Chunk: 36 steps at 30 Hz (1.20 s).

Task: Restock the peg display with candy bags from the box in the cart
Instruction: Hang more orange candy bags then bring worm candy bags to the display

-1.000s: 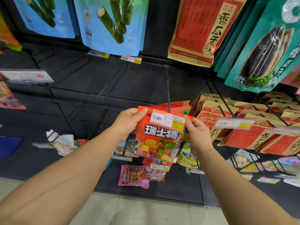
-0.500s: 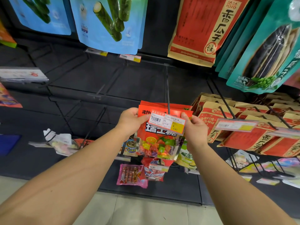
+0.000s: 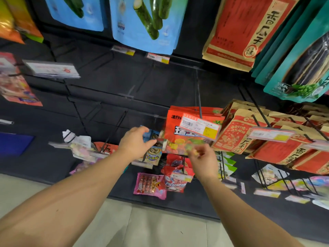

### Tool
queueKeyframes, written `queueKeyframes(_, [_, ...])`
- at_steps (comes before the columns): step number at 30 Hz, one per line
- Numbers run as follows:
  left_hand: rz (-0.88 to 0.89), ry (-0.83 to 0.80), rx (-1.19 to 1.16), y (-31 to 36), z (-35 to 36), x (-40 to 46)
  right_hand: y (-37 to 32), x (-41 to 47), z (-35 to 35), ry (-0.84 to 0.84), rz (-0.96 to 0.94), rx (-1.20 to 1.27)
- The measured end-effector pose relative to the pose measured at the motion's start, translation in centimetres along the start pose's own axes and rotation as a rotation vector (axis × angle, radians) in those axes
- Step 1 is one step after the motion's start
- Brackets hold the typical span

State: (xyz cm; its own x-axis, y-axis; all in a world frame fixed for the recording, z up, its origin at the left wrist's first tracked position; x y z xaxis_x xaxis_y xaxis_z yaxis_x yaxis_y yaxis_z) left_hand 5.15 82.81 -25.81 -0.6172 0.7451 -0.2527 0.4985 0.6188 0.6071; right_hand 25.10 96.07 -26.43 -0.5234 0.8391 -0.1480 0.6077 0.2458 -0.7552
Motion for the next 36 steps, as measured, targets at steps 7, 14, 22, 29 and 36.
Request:
queueKeyframes(7, [-0.178, -0.091, 0.403, -11.5, -6.3, -6.1, -10.8, -2.7, 12.2, -0.449, -0.252, -0.685])
queueKeyframes(14, [-0.506, 0.057, 0.372, -31.5, -20.9, -18.5, -28.9, -12.3, 33.7, -0.687, -0.557, -0.751])
queueKeyframes(22, [-0.875, 0.244, 0.326, -50.4, -34.7, -34.5, -46.1, -26.7, 54.1, -0.889, -0.878, -0.754])
queueKeyframes(29, [-1.039, 0.303, 0.229, -60.9, -40.6, -38.3, -54.7, -31.5, 66.2, -0.996, -1.039, -0.783])
queueKeyframes(36, [-1.16, 0.354, 0.166, -70.8, -48.6, -36.4, -64.8, -30.6, 78.6, -1.067, -1.143, -0.84])
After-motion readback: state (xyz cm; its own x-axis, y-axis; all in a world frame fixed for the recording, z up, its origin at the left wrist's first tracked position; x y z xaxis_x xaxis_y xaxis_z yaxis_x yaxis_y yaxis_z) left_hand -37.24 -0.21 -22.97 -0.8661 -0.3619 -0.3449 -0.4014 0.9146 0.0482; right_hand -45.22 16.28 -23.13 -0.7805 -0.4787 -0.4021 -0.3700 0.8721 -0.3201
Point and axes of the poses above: each hand's wrist, its own x-axis towards the middle knuckle, its own z-axis out of the palm, y = z × x, the point moved 1 cm from there along x, towards the middle knuckle, and after that the axes turned 8 degrees about -y, right-handed, at the moved point
